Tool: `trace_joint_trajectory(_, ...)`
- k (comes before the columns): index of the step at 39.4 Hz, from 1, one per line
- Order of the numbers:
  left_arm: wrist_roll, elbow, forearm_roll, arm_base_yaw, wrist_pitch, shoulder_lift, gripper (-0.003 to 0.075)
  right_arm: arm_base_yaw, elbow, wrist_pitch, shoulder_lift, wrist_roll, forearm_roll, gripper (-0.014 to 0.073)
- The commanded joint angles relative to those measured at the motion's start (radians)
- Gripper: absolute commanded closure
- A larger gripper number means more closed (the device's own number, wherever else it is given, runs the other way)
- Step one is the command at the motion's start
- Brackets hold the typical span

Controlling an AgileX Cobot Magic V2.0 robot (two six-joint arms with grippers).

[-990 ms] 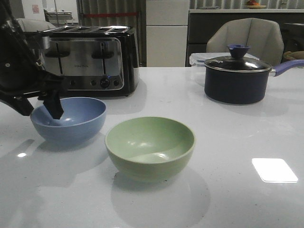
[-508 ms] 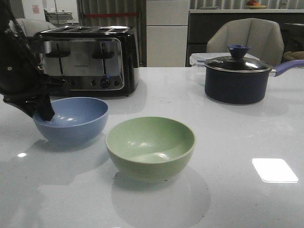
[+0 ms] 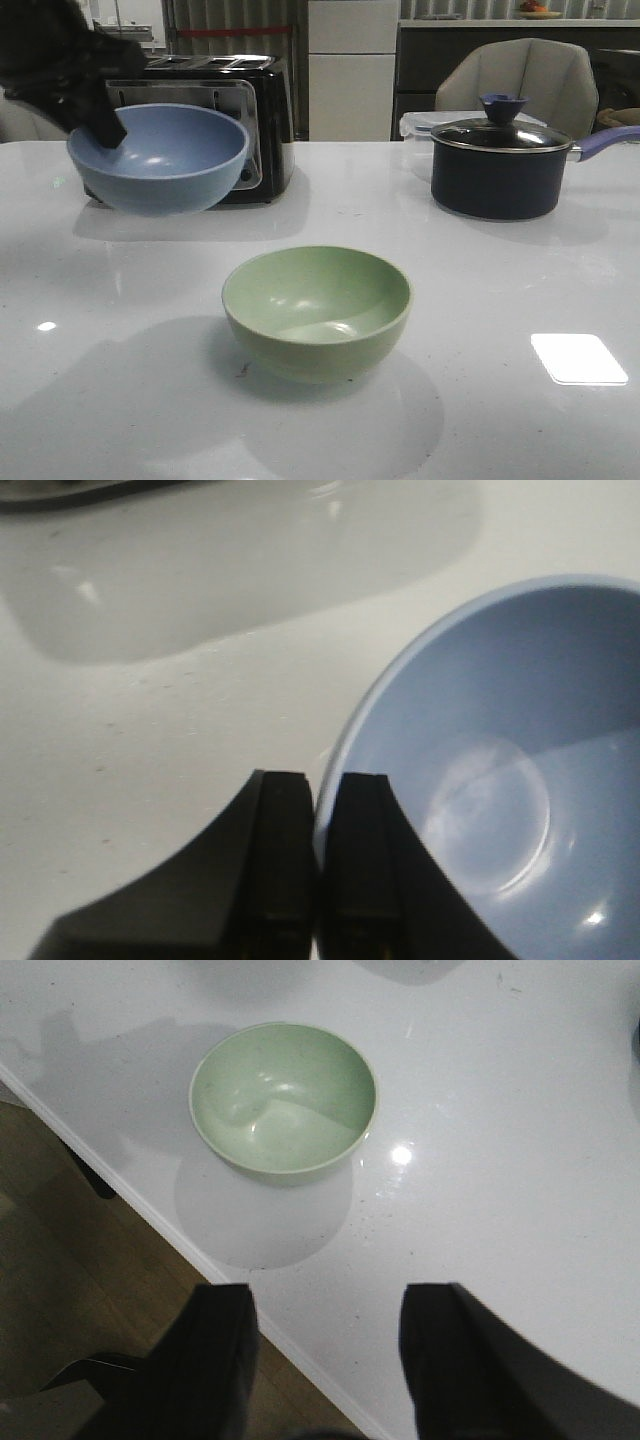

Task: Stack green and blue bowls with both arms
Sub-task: 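Carry the blue bowl over the green bowl and lower it inside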

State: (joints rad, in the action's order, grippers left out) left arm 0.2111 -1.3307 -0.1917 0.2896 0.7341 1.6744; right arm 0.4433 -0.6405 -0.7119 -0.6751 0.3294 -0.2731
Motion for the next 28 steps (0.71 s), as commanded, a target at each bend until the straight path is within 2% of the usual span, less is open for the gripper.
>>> trace_joint_trajectory(1,0.113,-0.032,-0.14,0.049,0.021,-0.076,0.0627,0.002,-0.027,0.063,0.004,0.01,-0.006,0.0148)
trace_joint_trajectory(4,0.16,-0.032,-0.181,0.089,0.051,-0.079,0.0627,0.002,-0.027,0.063,0.004,0.01,-0.006,0.0148)
trace_joint_trajectory(15,0.159,-0.026,-0.181,0.226,0.023,-0.014,0.0627,0.002,-0.027,0.063,0.004,0.01,-0.006,0.0148)
trace_joint_trajectory(28,0.159,-0.026,-0.182,0.282,-0.067,0.107,0.0627,0.002,-0.027,0.063,0.004,0.01,-0.006,0.0148)
